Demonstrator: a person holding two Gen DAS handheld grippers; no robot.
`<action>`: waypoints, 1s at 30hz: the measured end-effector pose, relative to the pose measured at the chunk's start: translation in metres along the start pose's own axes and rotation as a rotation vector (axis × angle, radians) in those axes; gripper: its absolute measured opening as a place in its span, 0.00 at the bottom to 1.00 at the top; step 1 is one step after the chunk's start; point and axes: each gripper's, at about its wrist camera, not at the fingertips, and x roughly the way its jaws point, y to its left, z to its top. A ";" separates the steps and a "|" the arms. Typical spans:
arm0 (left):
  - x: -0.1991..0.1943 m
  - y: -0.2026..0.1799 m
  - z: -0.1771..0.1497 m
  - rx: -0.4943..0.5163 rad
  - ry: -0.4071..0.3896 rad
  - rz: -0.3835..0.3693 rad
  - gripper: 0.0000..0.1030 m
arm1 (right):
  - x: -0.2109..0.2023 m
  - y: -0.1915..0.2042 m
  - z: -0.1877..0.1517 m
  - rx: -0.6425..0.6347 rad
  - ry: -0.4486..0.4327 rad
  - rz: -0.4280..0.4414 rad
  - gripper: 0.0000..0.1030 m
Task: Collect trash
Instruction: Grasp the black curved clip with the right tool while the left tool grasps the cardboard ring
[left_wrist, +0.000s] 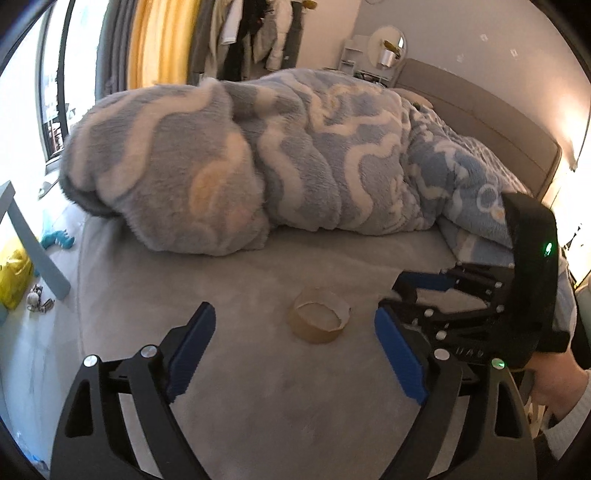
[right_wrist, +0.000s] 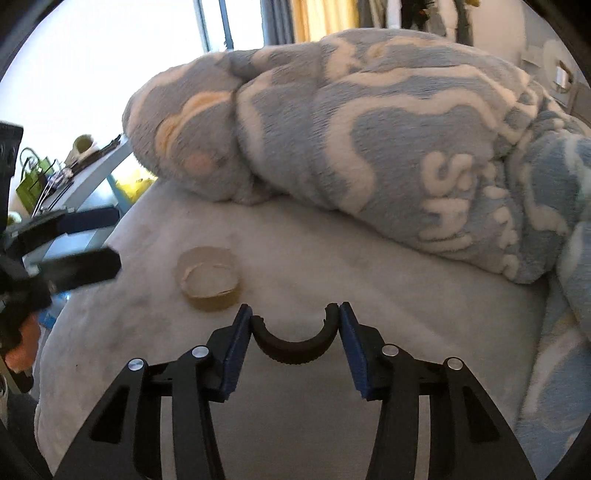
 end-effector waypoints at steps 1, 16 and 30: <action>0.005 -0.003 0.000 -0.001 0.008 -0.002 0.87 | -0.003 -0.007 0.000 0.017 -0.012 -0.006 0.47; 0.055 -0.029 -0.005 0.026 0.100 0.073 0.87 | -0.031 -0.051 -0.013 0.089 -0.064 0.002 0.47; 0.076 -0.026 -0.002 -0.025 0.143 0.145 0.54 | -0.050 -0.065 -0.020 0.113 -0.076 -0.009 0.47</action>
